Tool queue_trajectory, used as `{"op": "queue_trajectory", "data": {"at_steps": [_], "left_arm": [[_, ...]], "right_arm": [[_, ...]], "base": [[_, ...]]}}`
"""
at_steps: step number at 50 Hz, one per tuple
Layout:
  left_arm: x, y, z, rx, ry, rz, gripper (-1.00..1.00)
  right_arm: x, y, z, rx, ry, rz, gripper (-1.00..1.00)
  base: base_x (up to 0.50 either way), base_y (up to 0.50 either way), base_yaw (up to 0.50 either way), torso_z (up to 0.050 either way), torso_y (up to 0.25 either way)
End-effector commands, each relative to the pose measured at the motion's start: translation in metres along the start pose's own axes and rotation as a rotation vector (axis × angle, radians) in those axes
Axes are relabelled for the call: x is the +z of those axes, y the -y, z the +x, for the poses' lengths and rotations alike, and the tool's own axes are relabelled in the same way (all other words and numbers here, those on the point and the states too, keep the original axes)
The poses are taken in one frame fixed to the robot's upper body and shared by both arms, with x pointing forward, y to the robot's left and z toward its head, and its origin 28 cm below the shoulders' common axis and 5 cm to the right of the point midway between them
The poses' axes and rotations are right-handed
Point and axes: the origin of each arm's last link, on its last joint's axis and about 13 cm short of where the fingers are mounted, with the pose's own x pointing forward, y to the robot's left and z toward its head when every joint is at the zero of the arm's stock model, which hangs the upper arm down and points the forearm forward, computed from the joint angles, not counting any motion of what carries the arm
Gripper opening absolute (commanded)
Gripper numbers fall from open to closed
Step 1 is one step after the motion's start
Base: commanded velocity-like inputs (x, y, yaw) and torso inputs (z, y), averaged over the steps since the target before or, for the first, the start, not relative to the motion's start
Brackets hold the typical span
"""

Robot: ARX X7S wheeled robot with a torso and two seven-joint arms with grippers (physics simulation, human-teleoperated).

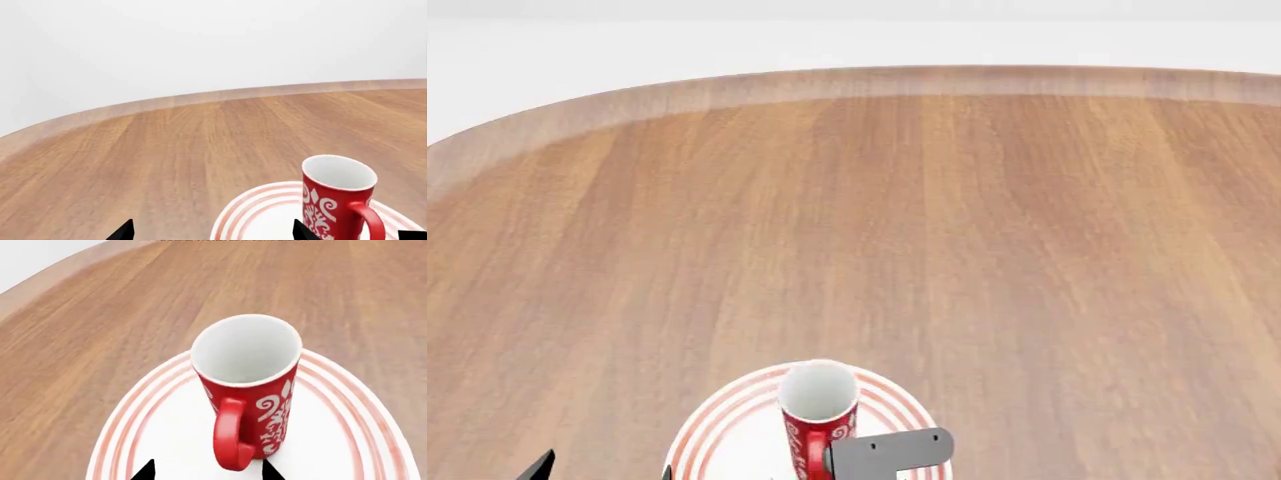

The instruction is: Put the red mug on the left plate.

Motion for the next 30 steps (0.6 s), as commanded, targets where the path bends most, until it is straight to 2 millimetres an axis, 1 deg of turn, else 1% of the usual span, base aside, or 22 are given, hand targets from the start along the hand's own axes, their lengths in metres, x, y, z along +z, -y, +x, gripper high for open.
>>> {"op": "queue_trajectory", "data": {"at_steps": [1, 5, 10, 20, 30], "left_arm": [[0.0, 0.0, 0.0, 0.0, 0.0, -0.001, 1.0], [0.0, 0.0, 0.0, 0.0, 0.0, 0.0, 1.0], [0.0, 0.0, 0.0, 0.002, 0.001, -0.002, 1.0], [0.0, 0.0, 0.0, 0.003, 0.002, -0.003, 1.0], [0.001, 0.0, 0.0, 0.006, 0.003, -0.009, 1.0]], "right_arm": [[0.002, 0.001, 0.0, -0.009, 0.006, -0.002, 1.0], [0.006, 0.002, -0.005, -0.018, 0.025, 0.002, 1.0], [0.018, 0.002, -0.016, -0.021, 0.073, 0.002, 1.0], [0.029, 0.004, -0.036, -0.027, 0.14, 0.021, 1.0], [0.043, 0.003, -0.056, -0.02, 0.215, 0.028, 1.0]], "base": [[0.0, 0.0, 0.0, 0.0, 0.0], [0.0, 0.0, 0.0, 0.0, 0.0], [0.0, 0.0, 0.0, 0.0, 0.0], [0.0, 0.0, 0.0, 0.0, 0.0], [0.0, 0.0, 0.0, 0.0, 0.0]]}}
